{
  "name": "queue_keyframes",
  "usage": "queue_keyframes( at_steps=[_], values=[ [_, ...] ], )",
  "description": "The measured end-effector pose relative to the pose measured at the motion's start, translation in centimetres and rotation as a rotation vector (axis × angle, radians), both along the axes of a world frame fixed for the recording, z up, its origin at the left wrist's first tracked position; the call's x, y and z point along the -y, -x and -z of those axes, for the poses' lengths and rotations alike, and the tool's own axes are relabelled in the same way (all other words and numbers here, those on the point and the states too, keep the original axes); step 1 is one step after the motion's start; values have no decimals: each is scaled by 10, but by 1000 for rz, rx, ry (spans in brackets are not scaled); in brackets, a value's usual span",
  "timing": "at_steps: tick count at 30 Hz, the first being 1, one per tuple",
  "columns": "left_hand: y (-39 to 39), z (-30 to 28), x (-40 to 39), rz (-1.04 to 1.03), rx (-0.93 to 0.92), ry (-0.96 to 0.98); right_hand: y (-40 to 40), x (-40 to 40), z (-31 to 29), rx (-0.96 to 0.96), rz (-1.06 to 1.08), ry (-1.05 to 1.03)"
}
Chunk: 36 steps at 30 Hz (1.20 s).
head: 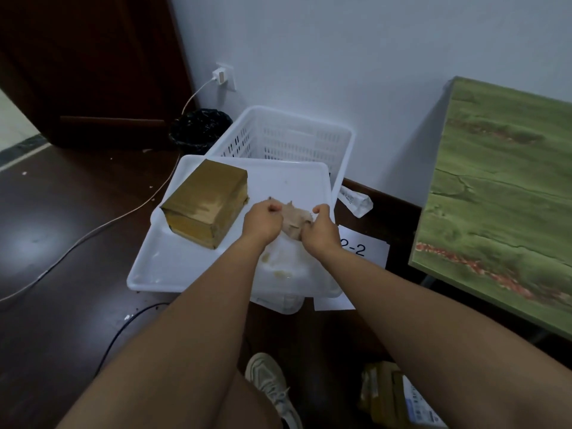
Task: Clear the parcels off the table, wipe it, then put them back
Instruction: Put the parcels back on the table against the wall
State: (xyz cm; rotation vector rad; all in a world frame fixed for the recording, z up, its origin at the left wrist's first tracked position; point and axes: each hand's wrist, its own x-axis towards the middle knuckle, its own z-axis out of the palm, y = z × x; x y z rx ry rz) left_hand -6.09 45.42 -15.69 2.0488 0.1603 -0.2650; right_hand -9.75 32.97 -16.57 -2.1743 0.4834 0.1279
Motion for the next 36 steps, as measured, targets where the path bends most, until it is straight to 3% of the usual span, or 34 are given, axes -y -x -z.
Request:
queue_keyframes(
  at_steps=[5,11,16,19,22,25,28,32,36],
  values=[
    [-13,15,-3,124,-102,-221,3,2,22,-62,-74,21],
    [-5,19,-2,91,-42,-438,55,18,28,163,-52,47],
    [44,-2,44,60,165,-306,127,64,40,143,39,109],
    [102,10,83,87,302,-207,179,105,55,91,45,210],
    [166,33,117,146,327,-183,227,147,71,5,133,212],
    [208,63,133,223,200,-194,259,175,88,-181,126,286],
    [230,110,150,467,71,-292,294,199,103,-392,204,256],
    [241,135,166,606,-234,-314,319,215,126,-449,307,177],
    [250,146,172,528,-472,-278,323,219,148,-419,474,-34]
  ],
)
